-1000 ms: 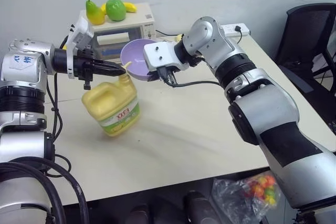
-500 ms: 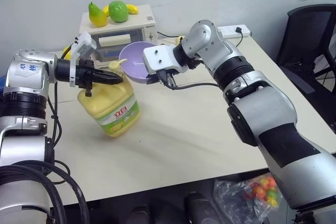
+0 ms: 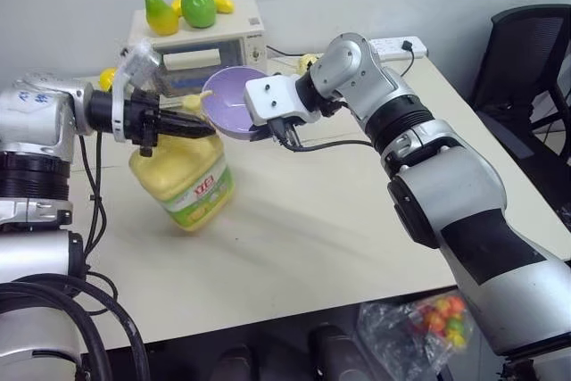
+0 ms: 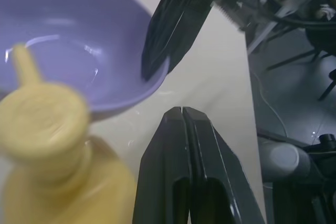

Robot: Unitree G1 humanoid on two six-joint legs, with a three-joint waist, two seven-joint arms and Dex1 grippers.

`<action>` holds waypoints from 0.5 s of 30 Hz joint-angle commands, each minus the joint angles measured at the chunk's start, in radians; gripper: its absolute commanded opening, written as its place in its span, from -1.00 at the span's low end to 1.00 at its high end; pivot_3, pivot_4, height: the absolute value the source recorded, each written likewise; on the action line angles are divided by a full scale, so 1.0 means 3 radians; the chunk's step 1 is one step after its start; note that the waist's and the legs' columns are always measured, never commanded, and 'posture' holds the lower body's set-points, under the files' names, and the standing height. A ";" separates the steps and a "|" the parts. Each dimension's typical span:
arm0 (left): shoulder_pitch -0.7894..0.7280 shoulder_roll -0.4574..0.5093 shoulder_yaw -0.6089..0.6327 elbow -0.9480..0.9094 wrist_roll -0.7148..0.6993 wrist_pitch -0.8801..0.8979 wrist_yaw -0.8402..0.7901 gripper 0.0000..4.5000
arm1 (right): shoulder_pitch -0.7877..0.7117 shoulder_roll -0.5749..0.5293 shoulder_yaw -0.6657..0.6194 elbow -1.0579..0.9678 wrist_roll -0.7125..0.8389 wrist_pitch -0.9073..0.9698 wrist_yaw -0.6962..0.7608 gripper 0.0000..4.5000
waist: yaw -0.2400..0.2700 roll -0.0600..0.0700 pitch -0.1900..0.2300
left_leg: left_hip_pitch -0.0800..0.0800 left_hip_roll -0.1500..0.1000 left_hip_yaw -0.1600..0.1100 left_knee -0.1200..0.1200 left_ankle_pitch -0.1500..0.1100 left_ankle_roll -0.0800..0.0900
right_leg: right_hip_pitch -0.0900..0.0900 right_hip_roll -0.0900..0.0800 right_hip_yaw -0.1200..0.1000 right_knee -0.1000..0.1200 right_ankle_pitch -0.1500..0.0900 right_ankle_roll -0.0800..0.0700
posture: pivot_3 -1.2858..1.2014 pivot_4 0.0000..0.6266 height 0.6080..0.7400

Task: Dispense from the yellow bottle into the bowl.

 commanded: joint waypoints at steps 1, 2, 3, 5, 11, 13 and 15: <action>-0.0101 0.0216 0.0201 -0.0262 -0.0151 -0.0015 -0.0015 -0.99 | -0.0008 -0.0027 -0.0004 -0.0123 0.0027 -0.0036 -0.0027 -1.00 | -0.0008 0.0000 0.0001 | -0.0004 0.0000 0.0000 0.0000 0.0000 -0.0001 | -0.0004 -0.0001 -0.0002 0.0000 0.0000 0.0000 | 0.03 -0.52 1.00; -0.0113 0.0241 0.0230 -0.0269 -0.0171 -0.0025 0.0018 -0.99 | -0.0002 -0.0030 -0.0002 -0.0123 0.0024 -0.0037 -0.0033 -1.00 | -0.0009 0.0000 0.0003 | -0.0003 0.0000 0.0000 0.0000 -0.0001 -0.0003 | -0.0005 -0.0001 -0.0006 0.0000 0.0000 0.0000 | 0.03 -0.52 1.00; -0.0127 0.0260 0.0263 -0.0261 -0.0181 -0.0048 0.0056 -0.99 | 0.0003 -0.0033 -0.0002 -0.0123 0.0021 -0.0032 -0.0040 -1.00 | -0.0007 0.0000 0.0005 | -0.0004 0.0000 0.0000 0.0000 -0.0001 -0.0003 | -0.0007 -0.0001 -0.0007 -0.0001 0.0000 0.0000 | 0.03 -0.52 1.00; -0.0177 0.0281 0.0345 -0.0196 -0.0175 -0.0125 0.0167 -0.99 | 0.0011 -0.0038 -0.0002 -0.0121 0.0017 -0.0029 -0.0057 -1.00 | -0.0003 -0.0001 0.0013 | -0.0004 0.0001 -0.0001 -0.0001 -0.0001 -0.0003 | -0.0006 -0.0002 -0.0010 -0.0004 0.0000 0.0000 | 0.03 -0.52 1.00; -0.0301 0.0342 0.0561 -0.0009 -0.0245 -0.0158 0.0428 -0.99 | 0.0046 -0.0043 0.0011 -0.0106 -0.0013 -0.0002 -0.0140 -1.00 | -0.0001 -0.0004 0.0015 | -0.0004 0.0000 -0.0001 0.0008 -0.0001 -0.0003 | 0.0000 -0.0002 -0.0010 -0.0005 0.0001 -0.0002 | 0.03 -0.52 1.00; -0.0301 0.0364 0.0593 -0.0013 -0.0262 -0.0164 0.0492 -0.99 | 0.0072 -0.0056 0.0021 -0.0099 -0.0044 0.0011 -0.0203 -1.00 | -0.0001 -0.0004 0.0015 | -0.0004 0.0000 -0.0001 0.0006 -0.0001 -0.0003 | 0.0000 -0.0002 -0.0010 -0.0003 0.0001 -0.0002 | 0.03 -0.52 1.00; -0.0287 0.0374 0.0617 -0.0027 -0.0264 -0.0163 0.0571 -0.99 | 0.0099 -0.0075 0.0013 -0.0097 -0.0050 0.0029 -0.0240 -1.00 | 0.0002 -0.0004 0.0016 | -0.0004 0.0000 -0.0001 0.0005 -0.0001 -0.0003 | 0.0000 -0.0002 -0.0010 -0.0003 0.0001 -0.0002 | 0.03 -0.52 1.00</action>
